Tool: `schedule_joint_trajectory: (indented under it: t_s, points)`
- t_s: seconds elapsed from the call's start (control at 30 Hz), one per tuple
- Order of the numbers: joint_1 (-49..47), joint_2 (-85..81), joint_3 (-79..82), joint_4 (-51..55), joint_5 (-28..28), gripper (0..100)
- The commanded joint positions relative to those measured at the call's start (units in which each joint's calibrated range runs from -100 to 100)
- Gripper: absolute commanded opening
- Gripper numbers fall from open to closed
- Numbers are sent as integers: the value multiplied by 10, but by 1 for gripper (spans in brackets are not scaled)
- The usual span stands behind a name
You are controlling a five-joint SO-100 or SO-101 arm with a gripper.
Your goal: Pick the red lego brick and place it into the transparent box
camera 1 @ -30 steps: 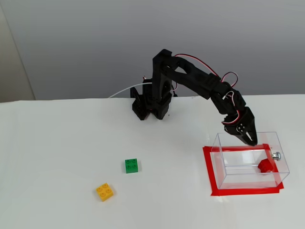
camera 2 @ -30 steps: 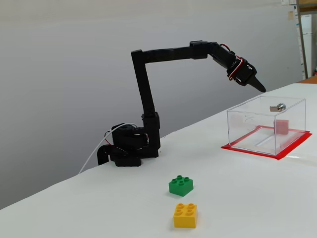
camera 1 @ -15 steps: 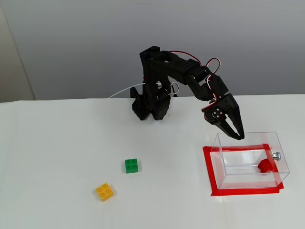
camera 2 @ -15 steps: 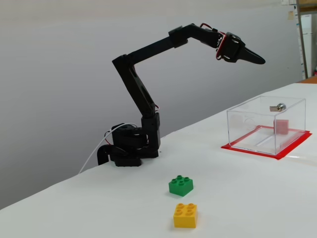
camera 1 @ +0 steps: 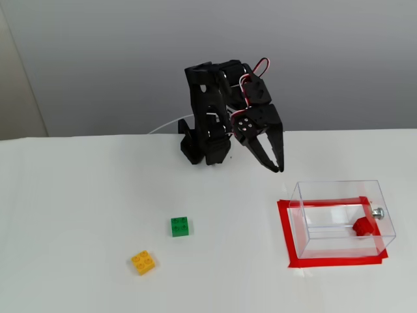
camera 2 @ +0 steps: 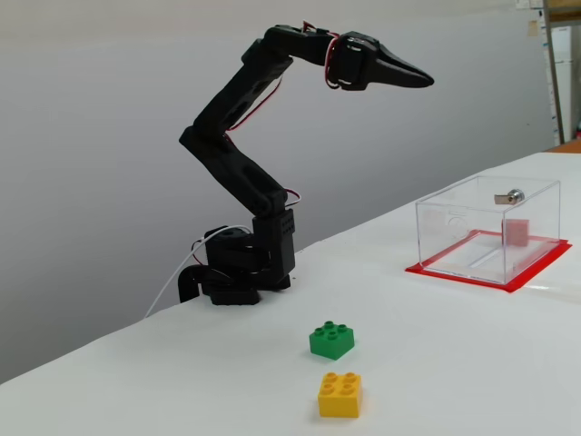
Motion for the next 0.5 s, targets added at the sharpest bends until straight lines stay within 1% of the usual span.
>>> schedule_joint_trajectory:
  t_s: [0.0, 0.1, 0.27, 0.47]
  points:
    - [67, -68, 49, 2, 2, 1]
    - [132, -132, 104, -2, -3, 1]
    - [199, -228, 206, -3, 1, 1]
    - [228, -332, 323, -3, 1, 1]
